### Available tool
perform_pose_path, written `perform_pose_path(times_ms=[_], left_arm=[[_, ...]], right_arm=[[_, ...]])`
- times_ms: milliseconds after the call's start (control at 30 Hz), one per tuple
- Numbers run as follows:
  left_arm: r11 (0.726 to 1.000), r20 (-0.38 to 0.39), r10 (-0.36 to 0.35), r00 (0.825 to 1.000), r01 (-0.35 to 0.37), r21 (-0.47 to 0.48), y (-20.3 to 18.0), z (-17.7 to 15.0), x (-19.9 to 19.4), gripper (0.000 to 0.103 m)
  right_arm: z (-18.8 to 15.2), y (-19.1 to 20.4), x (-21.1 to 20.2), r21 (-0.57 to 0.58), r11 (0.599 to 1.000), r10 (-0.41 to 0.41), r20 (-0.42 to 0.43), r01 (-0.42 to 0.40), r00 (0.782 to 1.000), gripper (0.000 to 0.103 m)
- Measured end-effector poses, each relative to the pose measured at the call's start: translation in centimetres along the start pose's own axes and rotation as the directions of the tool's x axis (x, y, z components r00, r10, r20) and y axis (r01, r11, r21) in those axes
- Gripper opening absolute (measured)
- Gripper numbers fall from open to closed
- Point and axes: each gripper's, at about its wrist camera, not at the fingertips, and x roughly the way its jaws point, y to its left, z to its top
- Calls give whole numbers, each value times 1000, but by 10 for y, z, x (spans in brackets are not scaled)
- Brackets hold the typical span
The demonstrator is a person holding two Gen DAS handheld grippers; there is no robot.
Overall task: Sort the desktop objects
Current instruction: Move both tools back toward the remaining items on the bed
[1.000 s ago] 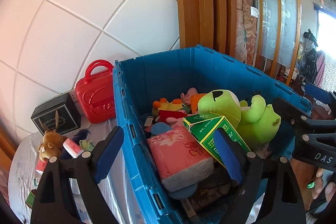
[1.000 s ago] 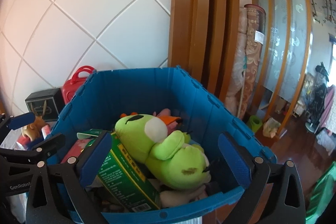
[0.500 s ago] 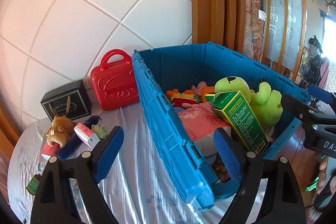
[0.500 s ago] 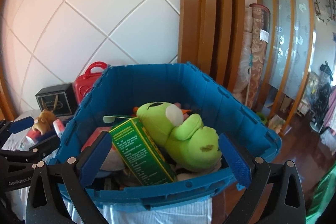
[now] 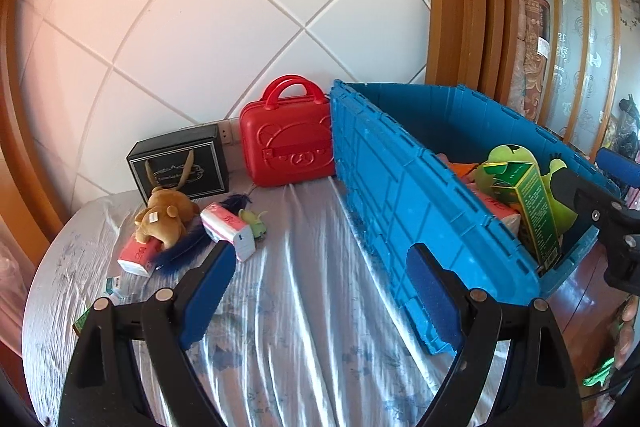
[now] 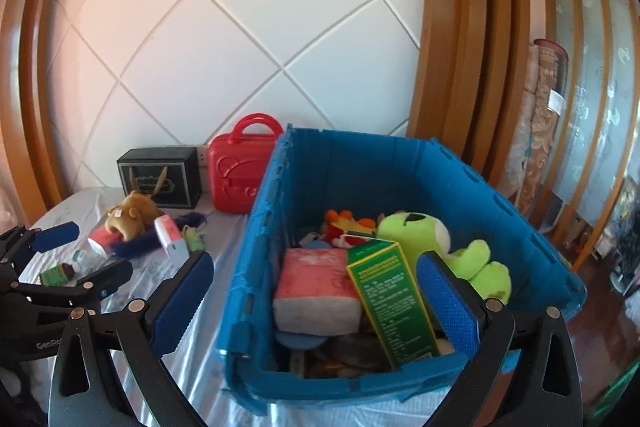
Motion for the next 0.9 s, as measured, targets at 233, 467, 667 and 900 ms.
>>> perform_pose_path(times_ms=[233,467,667,900], left_arm=[[996,-24,49,999,-50,-77,74,-18,-6,88],[976,-84,125,989,-138,-169,164,-46,-3,88],[940,-192,210,959,-252,-229,247,-81,15,88],[892,-326,273,905,-366,-267,341,-130,42,88]], right_arm=[[8,64,7,-48,997,56,-15,-57,998,103],[9,135,27,-106,986,126,-56,-132,990,103],[4,186,63,-124,974,176,-130,-192,976,103],[-2,244,120,-134,954,234,-233,-270,944,103]])
